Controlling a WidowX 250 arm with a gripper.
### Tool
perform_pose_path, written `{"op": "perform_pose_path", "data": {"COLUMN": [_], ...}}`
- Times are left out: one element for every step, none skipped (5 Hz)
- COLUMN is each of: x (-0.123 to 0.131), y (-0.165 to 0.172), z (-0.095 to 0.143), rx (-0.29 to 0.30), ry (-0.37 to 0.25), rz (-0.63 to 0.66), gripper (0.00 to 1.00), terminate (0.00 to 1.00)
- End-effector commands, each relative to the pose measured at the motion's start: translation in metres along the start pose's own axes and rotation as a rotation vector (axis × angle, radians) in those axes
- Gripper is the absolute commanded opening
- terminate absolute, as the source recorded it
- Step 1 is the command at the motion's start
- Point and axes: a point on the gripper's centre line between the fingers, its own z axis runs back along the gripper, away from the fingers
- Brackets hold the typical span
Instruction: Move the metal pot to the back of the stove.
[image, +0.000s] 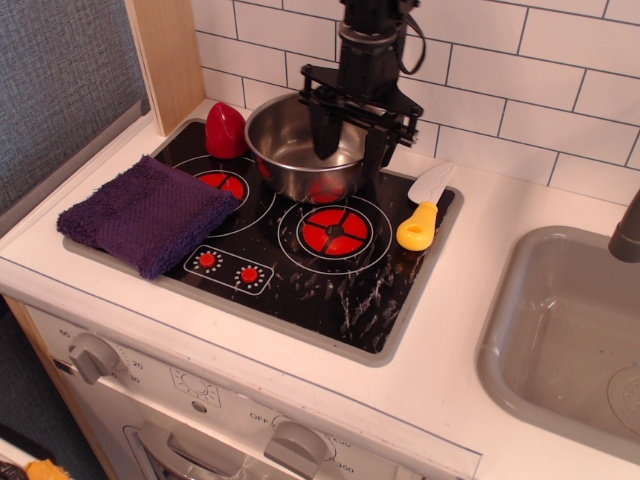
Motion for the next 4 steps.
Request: {"op": "perform_pose_path", "data": {"x": [-0.012, -0.0171, -0.0171, -0.0171], "y": [0.0002, 0.0038, 0.0038, 0.0038], "z": [0.0642, 0.0596, 0.0596, 0.0596], "rx": [0.007, 0.02, 0.02, 0.02], "ry": [-0.158, -0.128, -0.128, -0.128], "rz": [0.016, 0.02, 0.02, 0.02], "gripper": [1.0, 1.0, 1.0, 1.0], "terminate": [0.0, 0.0, 0.0, 1.0]}}
